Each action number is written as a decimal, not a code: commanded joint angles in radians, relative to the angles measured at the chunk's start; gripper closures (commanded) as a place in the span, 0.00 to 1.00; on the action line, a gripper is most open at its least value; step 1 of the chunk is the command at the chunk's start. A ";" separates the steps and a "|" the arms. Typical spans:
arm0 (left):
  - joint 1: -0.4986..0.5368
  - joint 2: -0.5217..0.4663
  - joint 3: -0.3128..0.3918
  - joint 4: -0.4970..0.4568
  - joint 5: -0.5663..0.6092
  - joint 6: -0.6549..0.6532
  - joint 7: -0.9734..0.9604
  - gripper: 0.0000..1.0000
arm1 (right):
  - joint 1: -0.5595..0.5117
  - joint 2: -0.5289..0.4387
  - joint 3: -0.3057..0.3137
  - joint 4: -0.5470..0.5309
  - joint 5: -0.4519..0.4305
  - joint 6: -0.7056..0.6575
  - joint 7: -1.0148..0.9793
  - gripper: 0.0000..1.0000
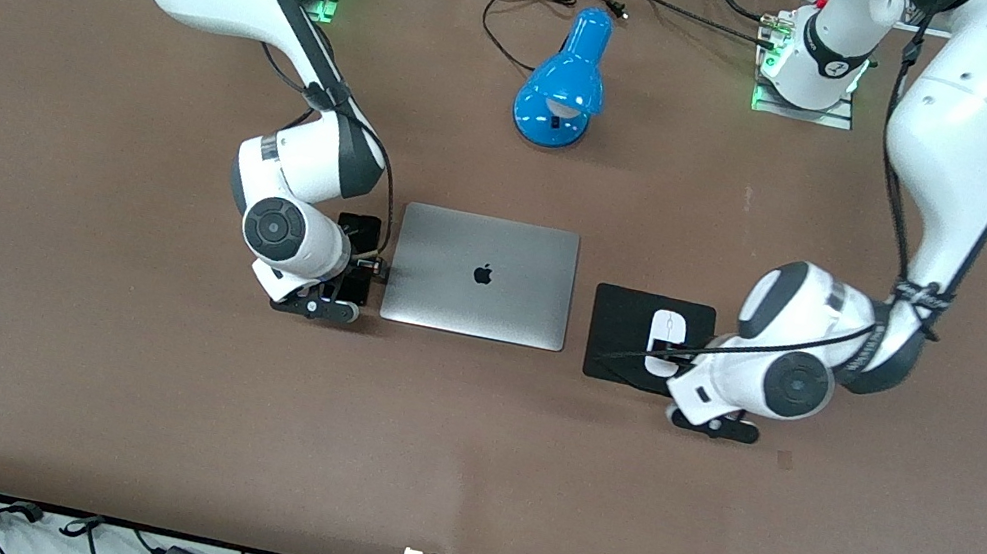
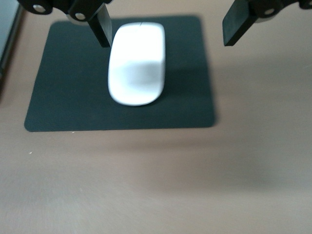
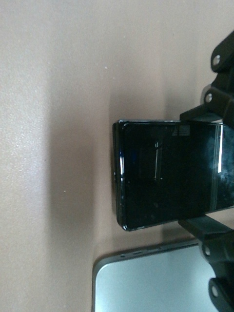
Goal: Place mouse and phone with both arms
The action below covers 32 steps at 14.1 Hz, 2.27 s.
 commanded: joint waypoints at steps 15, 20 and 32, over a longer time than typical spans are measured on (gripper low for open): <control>0.199 -0.515 -0.010 -0.207 -0.048 -0.176 0.018 0.00 | -0.044 -0.141 -0.013 0.088 0.004 -0.116 0.000 0.00; 0.232 -0.645 -0.010 -0.272 -0.091 -0.145 0.081 0.00 | -0.136 -0.285 -0.014 0.215 -0.001 -0.358 -0.006 0.00; -0.016 -0.736 0.295 -0.233 -0.117 -0.306 0.271 0.00 | -0.356 -0.474 -0.123 0.254 0.010 -0.516 -0.382 0.00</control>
